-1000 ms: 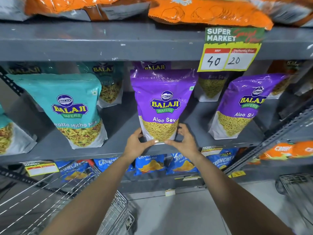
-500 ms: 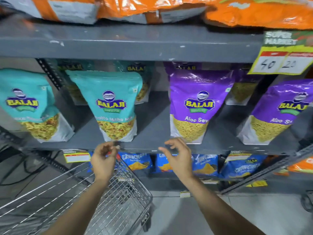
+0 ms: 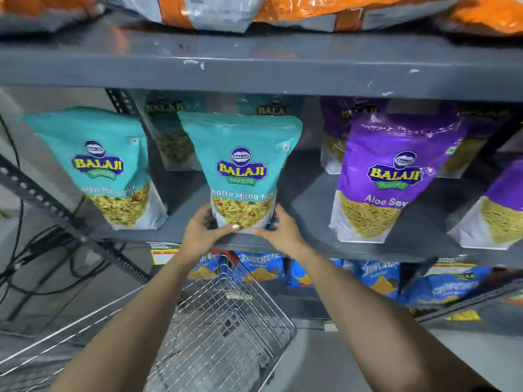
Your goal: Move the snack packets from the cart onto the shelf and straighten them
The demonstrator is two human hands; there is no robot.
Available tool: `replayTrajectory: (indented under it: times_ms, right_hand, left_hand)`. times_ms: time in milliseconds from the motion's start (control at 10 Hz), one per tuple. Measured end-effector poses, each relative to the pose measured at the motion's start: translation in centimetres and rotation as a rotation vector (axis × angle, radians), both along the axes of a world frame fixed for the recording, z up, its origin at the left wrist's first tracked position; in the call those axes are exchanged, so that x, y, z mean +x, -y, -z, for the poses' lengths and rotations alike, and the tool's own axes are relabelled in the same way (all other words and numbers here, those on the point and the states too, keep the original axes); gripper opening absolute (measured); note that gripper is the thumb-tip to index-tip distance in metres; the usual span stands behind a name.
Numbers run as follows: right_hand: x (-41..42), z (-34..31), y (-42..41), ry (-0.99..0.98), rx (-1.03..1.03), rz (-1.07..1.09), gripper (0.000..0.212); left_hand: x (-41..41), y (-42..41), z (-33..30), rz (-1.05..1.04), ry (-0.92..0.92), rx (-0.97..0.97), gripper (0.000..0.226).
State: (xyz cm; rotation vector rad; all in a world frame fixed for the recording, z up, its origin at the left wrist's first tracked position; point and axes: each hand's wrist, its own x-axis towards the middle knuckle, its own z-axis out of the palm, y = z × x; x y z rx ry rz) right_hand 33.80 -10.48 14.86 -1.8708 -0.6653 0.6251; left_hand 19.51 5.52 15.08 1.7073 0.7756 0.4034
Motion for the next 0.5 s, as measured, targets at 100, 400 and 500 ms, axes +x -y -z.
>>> replayTrajectory:
  times_ms: [100, 400, 500]
  right_hand:
    - [-0.3, 0.3, 0.0, -0.019, -0.007, 0.003, 0.066]
    - [-0.5, -0.3, 0.6, -0.027, 0.000, -0.008, 0.076]
    - [-2.1, -0.5, 2.5, -0.046, 0.131, 0.127, 0.096]
  left_hand:
    - [-0.1, 0.1, -0.1, 0.007, 0.001, -0.010, 0.056]
    - [-0.4, 0.8, -0.9, 0.002, 0.018, -0.065, 0.089]
    - [-1.8, 2.0, -1.2, -0.098, 0.057, -0.087, 0.094]
